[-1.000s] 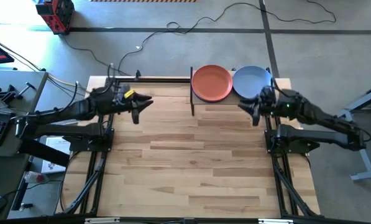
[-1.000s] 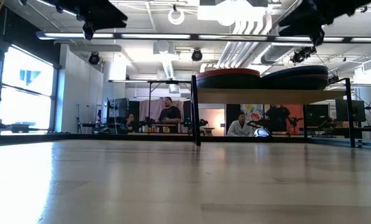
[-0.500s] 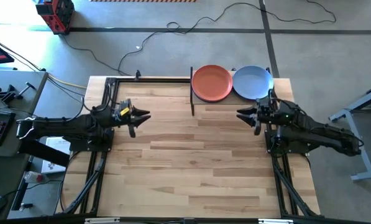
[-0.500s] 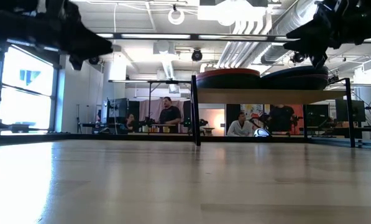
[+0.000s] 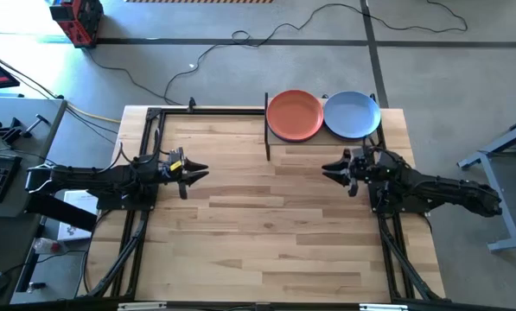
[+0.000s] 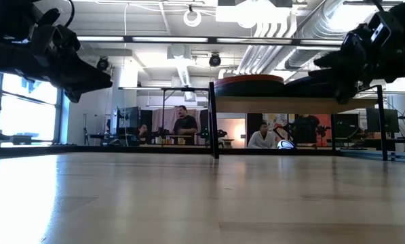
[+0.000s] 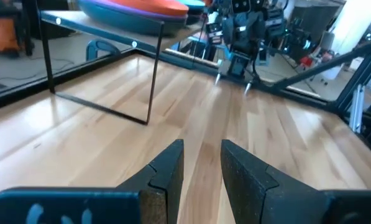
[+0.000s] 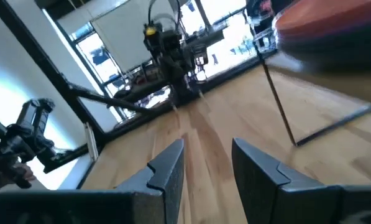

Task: Place and stack plates onto a shelf
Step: Return to Home Position

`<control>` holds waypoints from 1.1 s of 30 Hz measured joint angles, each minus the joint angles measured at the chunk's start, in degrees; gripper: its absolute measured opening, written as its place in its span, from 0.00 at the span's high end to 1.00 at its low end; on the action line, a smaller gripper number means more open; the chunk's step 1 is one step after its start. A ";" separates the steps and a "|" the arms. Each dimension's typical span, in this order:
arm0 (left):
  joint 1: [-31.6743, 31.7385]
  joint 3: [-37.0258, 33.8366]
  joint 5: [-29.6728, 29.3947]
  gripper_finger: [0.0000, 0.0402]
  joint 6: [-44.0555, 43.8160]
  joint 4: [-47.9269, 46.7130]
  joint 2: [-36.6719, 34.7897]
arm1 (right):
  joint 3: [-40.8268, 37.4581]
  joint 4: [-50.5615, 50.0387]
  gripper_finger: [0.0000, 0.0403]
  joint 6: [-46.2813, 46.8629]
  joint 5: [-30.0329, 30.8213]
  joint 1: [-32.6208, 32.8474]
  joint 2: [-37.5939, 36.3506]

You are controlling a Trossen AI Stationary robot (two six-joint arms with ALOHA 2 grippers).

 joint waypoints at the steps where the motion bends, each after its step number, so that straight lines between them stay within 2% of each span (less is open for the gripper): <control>1: 0.00 0.00 -0.02 0.77 -0.54 -0.19 -0.01 | -0.37 -0.24 0.71 0.23 -0.35 0.00 0.02; 12: 0.02 0.03 -0.06 0.79 -10.59 -0.35 -0.01 | -0.30 -2.01 0.71 -2.19 -0.13 0.46 0.02; 18: 0.02 0.07 -0.11 0.78 -15.64 -8.72 -0.01 | -0.32 -7.72 0.71 2.68 -0.07 0.46 0.02; 21: 0.04 0.07 0.03 0.78 -15.91 -13.56 0.11 | -0.32 -10.43 0.71 3.90 -0.09 0.46 0.02; 33: 0.04 0.07 0.29 0.78 -7.29 -13.33 0.85 | -0.32 -11.39 0.71 2.38 0.10 0.46 0.11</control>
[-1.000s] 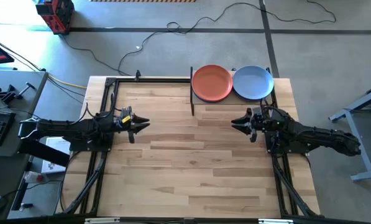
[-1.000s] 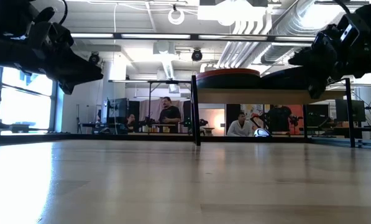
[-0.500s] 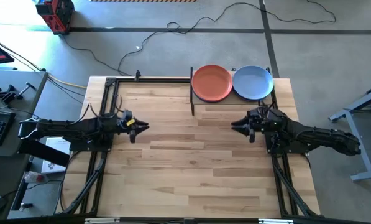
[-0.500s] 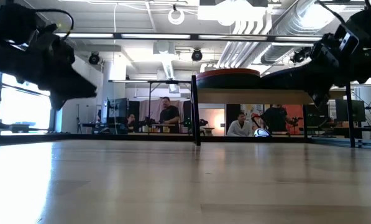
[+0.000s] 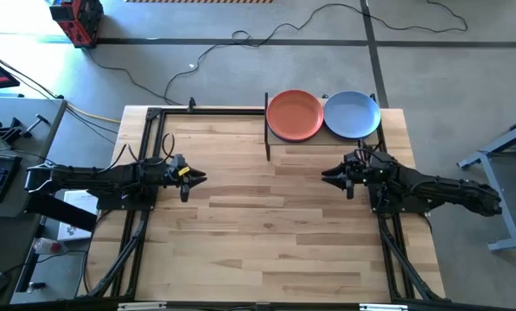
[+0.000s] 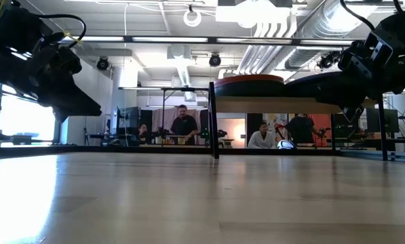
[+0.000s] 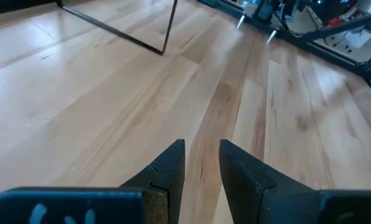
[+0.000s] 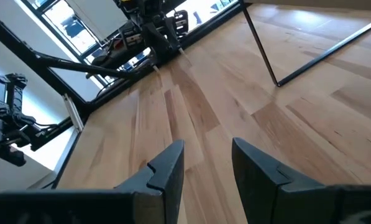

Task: Place and stack plates onto a shelf
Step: Return to Home Position

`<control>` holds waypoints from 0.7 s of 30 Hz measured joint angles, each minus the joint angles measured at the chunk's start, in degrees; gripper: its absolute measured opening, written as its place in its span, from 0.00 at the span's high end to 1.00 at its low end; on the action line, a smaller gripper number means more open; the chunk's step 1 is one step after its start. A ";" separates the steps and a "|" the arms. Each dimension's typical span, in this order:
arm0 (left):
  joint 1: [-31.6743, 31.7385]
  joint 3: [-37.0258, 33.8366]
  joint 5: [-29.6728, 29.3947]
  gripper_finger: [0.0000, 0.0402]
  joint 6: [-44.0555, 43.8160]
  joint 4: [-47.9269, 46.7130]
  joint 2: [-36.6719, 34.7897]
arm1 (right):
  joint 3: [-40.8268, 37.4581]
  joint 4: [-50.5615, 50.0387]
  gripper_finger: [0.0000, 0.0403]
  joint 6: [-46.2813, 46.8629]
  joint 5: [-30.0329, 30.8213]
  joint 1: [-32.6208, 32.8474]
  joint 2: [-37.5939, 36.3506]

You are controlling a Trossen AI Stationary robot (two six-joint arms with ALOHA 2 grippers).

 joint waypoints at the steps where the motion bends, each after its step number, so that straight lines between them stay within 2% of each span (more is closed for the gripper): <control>1: 0.00 0.00 0.00 0.78 0.18 -0.01 0.01 | 0.00 0.00 0.71 0.10 0.01 0.00 0.00; 10: 0.00 0.00 0.00 0.78 0.39 -0.03 -0.11 | 0.00 -0.02 0.71 0.35 0.03 0.00 0.00; 13: 0.00 0.00 0.00 0.78 0.41 -0.04 -2.18 | -0.02 -0.02 0.71 0.36 0.07 0.00 -1.02; 21: -0.04 0.04 0.02 0.78 0.41 0.04 -10.01 | -0.02 0.06 0.71 0.34 0.10 0.02 -11.15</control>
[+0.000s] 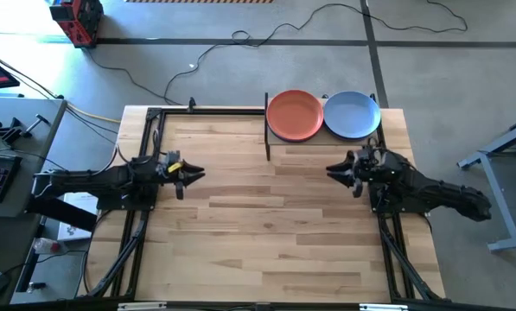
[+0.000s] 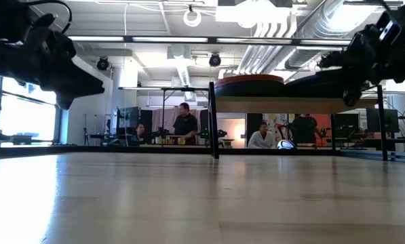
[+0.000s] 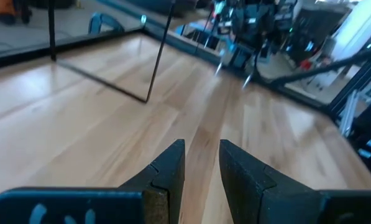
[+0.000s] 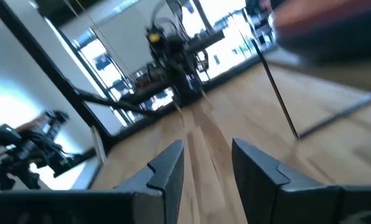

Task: Place and stack plates onto a shelf
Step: Return to Home Position

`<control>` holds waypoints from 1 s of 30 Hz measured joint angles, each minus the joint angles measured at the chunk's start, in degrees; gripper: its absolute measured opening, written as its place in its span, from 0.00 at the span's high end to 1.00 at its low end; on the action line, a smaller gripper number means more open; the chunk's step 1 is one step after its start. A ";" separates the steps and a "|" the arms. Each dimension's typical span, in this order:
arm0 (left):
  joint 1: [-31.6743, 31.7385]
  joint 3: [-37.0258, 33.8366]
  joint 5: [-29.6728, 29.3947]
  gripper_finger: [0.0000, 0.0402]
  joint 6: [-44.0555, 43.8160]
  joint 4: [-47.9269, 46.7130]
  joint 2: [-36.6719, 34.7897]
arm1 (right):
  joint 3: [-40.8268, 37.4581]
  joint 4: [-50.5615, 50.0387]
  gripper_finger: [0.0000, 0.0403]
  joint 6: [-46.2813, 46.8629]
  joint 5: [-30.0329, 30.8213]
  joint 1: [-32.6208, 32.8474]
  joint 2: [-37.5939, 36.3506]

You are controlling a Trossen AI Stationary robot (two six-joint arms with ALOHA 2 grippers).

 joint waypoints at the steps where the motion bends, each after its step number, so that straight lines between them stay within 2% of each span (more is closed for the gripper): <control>1: 0.00 0.00 -0.02 0.78 0.00 -0.02 -0.81 | 0.00 -0.01 0.71 0.02 0.00 0.00 -1.34; 5: 0.02 0.00 0.00 0.78 0.00 -0.03 -3.56 | 0.00 0.45 0.71 0.02 -0.03 -0.01 -5.00; 17: 0.02 0.02 -0.02 0.78 0.00 0.28 -13.30 | -0.02 0.11 0.71 0.02 0.17 0.00 -4.68; 23: -0.04 0.06 0.00 0.78 0.02 0.95 -13.11 | -0.04 0.10 0.71 -0.16 0.38 0.00 -4.68; 24: -0.04 0.00 -0.02 0.78 0.01 0.47 -13.11 | -0.07 0.71 0.71 -1.45 3.55 0.03 -4.60; 25: -0.04 0.00 -0.04 0.78 0.02 0.55 -13.11 | -0.07 2.72 0.71 -1.66 10.00 0.11 -4.11; 28: -0.04 0.00 -0.07 0.78 0.01 0.01 -13.02 | -0.07 13.06 0.71 9.93 45.22 -0.08 -3.12; 30: -0.04 0.00 -0.09 0.78 0.02 -0.08 -12.96 | 0.15 15.88 0.71 16.07 68.15 -0.18 -3.13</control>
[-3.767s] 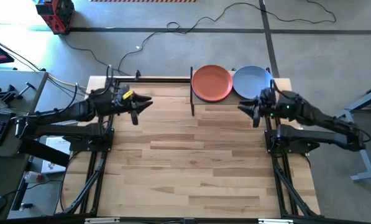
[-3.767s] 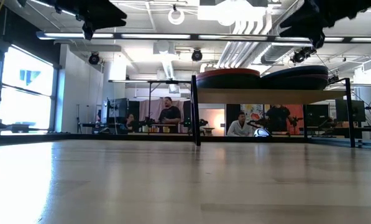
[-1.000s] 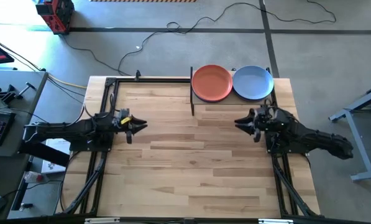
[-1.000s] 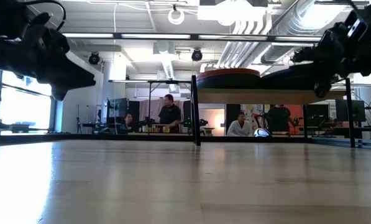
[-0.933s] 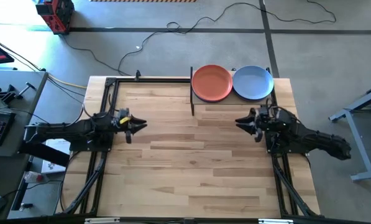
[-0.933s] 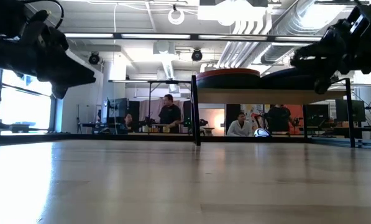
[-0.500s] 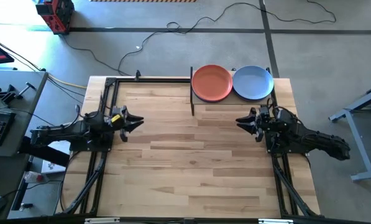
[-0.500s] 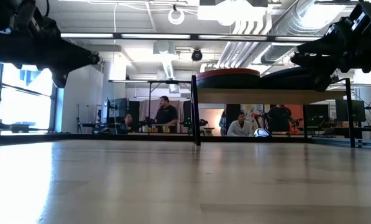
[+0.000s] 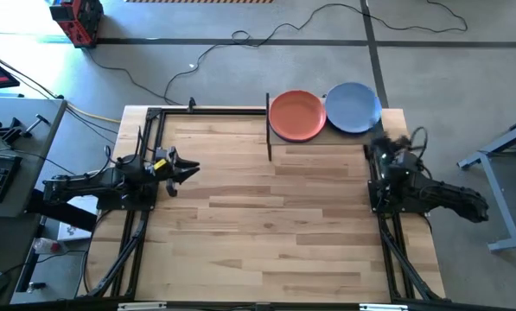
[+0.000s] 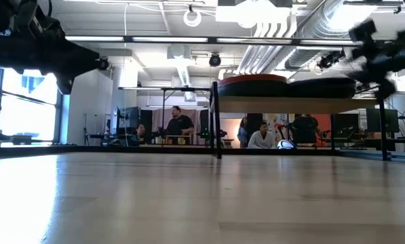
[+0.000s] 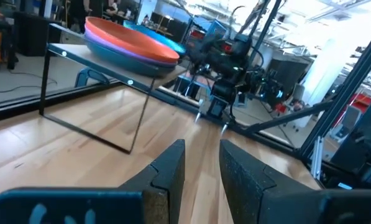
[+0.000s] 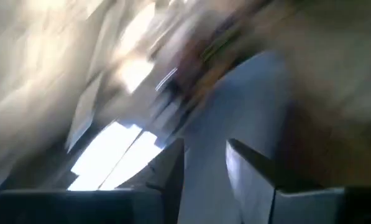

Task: Place and stack plates onto a shelf
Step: Return to Home Position

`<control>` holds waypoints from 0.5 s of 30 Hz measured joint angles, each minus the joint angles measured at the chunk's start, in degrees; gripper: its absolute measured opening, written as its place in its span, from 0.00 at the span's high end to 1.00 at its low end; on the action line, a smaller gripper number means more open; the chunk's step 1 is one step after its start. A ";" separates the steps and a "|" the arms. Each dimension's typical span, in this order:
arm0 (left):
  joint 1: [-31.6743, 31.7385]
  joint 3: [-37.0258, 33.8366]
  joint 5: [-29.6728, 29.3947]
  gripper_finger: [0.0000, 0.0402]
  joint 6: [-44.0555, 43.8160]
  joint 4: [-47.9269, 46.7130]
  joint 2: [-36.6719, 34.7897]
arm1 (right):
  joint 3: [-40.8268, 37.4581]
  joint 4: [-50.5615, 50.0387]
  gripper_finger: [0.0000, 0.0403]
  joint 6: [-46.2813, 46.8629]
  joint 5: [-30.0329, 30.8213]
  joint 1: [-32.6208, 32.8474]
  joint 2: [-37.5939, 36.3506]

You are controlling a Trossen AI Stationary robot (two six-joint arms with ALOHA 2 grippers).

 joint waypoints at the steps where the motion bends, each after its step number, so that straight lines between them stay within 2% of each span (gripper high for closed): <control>1: 0.00 0.00 -0.04 0.78 0.00 0.13 -0.02 | 0.17 0.04 0.71 2.31 10.88 -0.15 0.00; 2: 0.00 0.00 -0.02 0.78 0.00 0.13 0.00 | 0.28 0.01 0.71 3.92 19.98 -0.15 -0.04; 3: 0.00 0.00 -0.04 0.78 -0.02 0.06 0.00 | 0.44 0.32 0.71 5.00 26.53 -0.07 -0.02; 5: 0.00 0.00 -0.13 0.78 0.00 0.12 0.00 | 0.59 0.14 0.71 5.29 36.66 -0.22 -0.08; 6: 0.00 0.00 -0.16 0.78 -0.02 0.09 0.00 | 0.57 -0.13 0.71 4.71 36.80 -0.30 -0.05; 12: 0.00 0.00 -0.15 0.78 -0.01 0.11 0.00 | 0.62 -1.86 0.71 -1.22 21.98 -0.48 0.13; 15: 0.00 0.00 -0.15 0.78 -0.01 0.08 0.00 | 0.62 -2.13 0.71 -3.89 19.36 -0.46 0.35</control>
